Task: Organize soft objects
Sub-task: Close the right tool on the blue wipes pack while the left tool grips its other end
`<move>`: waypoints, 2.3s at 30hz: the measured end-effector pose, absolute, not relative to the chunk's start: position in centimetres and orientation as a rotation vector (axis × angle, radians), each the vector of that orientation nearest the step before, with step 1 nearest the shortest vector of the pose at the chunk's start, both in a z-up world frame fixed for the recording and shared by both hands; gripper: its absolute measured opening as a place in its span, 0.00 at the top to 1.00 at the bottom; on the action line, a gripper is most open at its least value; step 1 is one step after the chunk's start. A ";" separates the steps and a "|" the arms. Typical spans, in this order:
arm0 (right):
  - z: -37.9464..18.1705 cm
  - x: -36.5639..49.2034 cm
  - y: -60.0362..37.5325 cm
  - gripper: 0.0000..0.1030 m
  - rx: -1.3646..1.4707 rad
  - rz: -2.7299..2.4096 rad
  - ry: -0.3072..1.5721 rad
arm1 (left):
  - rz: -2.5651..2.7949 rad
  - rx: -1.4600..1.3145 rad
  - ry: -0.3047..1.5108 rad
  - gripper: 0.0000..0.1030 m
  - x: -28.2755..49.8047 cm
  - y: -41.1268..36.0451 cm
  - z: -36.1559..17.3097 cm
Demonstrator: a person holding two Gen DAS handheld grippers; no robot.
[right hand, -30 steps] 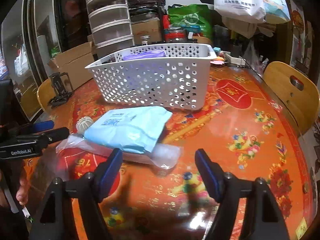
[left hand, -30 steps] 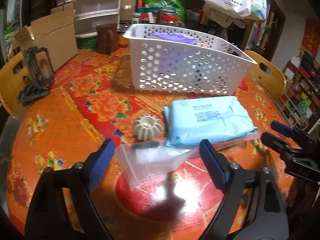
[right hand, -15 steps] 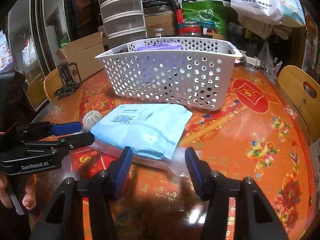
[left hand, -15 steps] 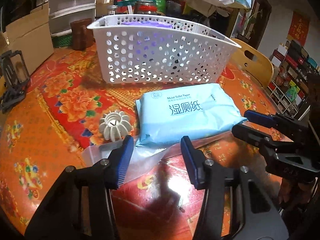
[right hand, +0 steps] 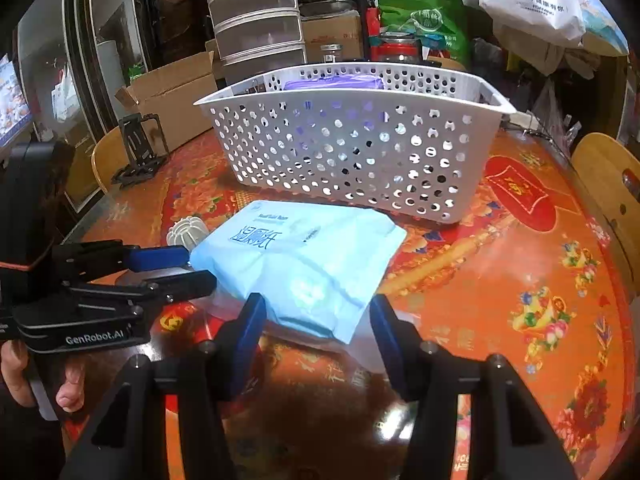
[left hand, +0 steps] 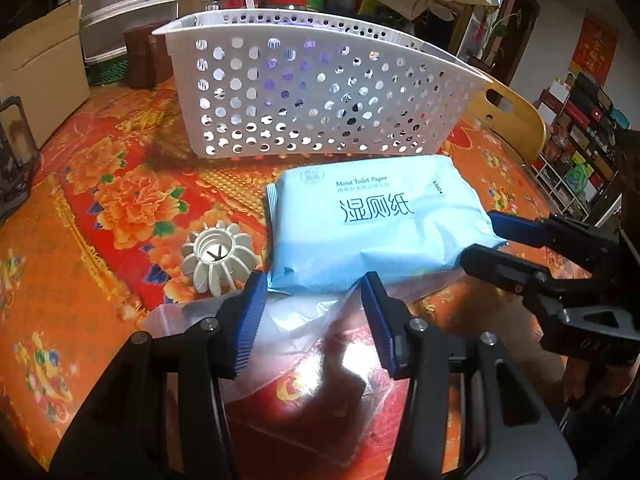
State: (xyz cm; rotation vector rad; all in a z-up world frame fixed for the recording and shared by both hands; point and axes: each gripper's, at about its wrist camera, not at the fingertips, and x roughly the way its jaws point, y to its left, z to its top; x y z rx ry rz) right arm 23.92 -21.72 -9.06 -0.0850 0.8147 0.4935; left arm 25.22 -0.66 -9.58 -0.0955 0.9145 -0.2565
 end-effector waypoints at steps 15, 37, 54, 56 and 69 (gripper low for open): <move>-8.6 26.0 -22.7 0.47 0.008 0.477 0.849 | -0.271 -0.135 0.918 0.42 27.2 -0.3 -9.2; -10.4 27.1 -22.6 0.52 0.002 0.500 0.890 | -0.356 -0.090 0.967 0.26 30.6 -2.4 -9.7; -10.3 25.8 -21.2 0.81 -0.086 0.490 0.819 | -0.284 -0.027 0.911 0.77 26.6 -3.5 -9.1; -10.3 25.7 -21.3 0.81 -0.083 0.493 0.812 | -0.276 -0.045 0.907 0.79 26.2 -3.4 -9.1; -8.7 23.9 -21.7 0.84 -0.091 0.483 0.743 | -0.255 -0.086 0.839 0.97 24.2 -2.5 -7.9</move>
